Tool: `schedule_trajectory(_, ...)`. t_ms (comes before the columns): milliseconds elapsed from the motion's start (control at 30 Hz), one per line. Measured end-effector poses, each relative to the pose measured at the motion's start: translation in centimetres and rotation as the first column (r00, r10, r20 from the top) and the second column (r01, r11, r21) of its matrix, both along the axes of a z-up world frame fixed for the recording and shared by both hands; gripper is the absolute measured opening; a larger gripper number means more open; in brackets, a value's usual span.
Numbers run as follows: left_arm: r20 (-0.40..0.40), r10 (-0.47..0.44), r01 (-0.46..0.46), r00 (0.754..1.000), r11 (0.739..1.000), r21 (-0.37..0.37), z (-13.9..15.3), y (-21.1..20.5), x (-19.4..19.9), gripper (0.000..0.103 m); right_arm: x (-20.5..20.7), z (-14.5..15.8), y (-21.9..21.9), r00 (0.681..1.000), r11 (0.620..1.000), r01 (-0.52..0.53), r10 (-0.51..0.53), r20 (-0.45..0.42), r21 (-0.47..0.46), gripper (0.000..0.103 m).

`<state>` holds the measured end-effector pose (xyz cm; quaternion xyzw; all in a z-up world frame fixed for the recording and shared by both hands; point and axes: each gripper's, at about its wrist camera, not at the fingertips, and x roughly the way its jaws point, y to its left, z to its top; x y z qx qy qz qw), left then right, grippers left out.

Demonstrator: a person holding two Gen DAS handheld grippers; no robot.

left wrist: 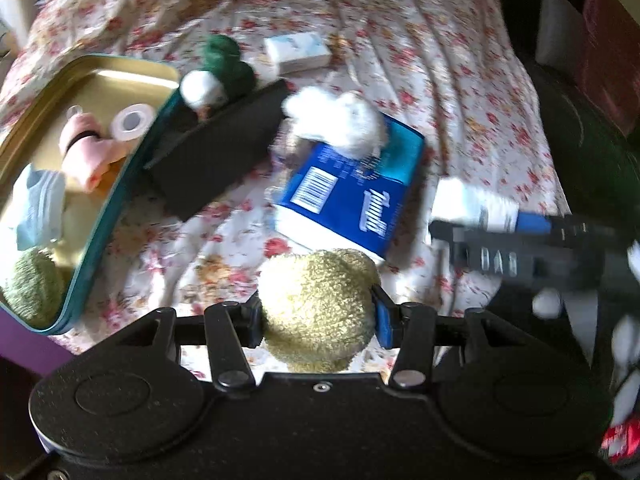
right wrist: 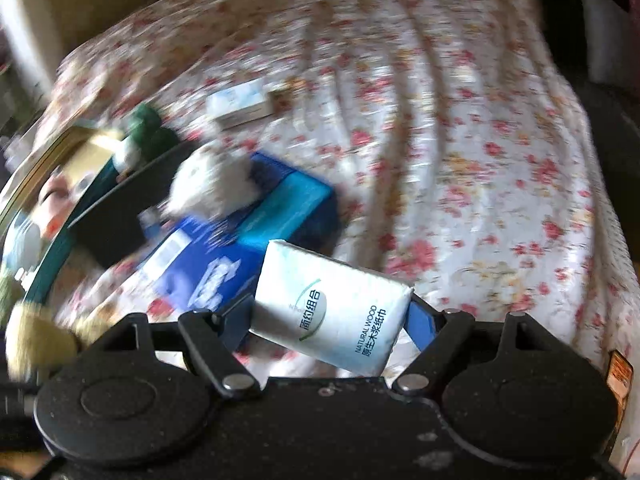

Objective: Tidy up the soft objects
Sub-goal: 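Carry the scrubber ball and tissue pack over the tin tray with both grippers, then open both grippers to drop the scrubber ball and tissue pack into the tray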

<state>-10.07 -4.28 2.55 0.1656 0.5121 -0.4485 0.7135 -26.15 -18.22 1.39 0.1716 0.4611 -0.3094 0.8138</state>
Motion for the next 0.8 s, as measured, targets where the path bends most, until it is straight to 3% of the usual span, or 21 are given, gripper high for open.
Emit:
schedule_trajectory(100,0.010,0.043,-0.043,0.999,0.999,-0.007,0.5,0.6,1.3,0.049,0.8,0.0,2.3,0.994,0.994,-0.103,0.102,-0.031,-0.027,0.079)
schedule_trajectory(233,0.017,0.116,-0.116,0.993,0.993,-0.026,1.8,1.7,3.7,0.049,2.1,0.4,4.8,0.975,0.975,-0.223,0.223,-0.026,0.007,0.079)
schedule_trajectory(433,0.084,0.280,-0.274,0.956,0.959,-0.077,5.3,4.0,8.8,0.049,6.1,2.3,5.6,0.948,0.946,-0.316,0.312,0.055,0.069,0.079)
schedule_trajectory(567,0.176,0.421,-0.411,0.890,0.907,-0.094,7.2,5.5,13.0,0.049,9.7,4.4,5.5,0.936,0.939,-0.340,0.334,0.113,0.040,0.078)
schedule_trajectory(700,0.289,0.554,-0.556,0.781,0.827,-0.081,7.0,6.8,16.3,0.050,13.9,6.2,5.4,0.926,0.937,-0.350,0.345,0.152,0.004,0.079)
schedule_trajectory(800,0.232,0.614,-0.621,0.755,0.782,-0.051,5.7,8.2,18.8,0.049,17.3,6.8,5.1,0.921,0.934,-0.356,0.348,0.174,0.012,0.079)
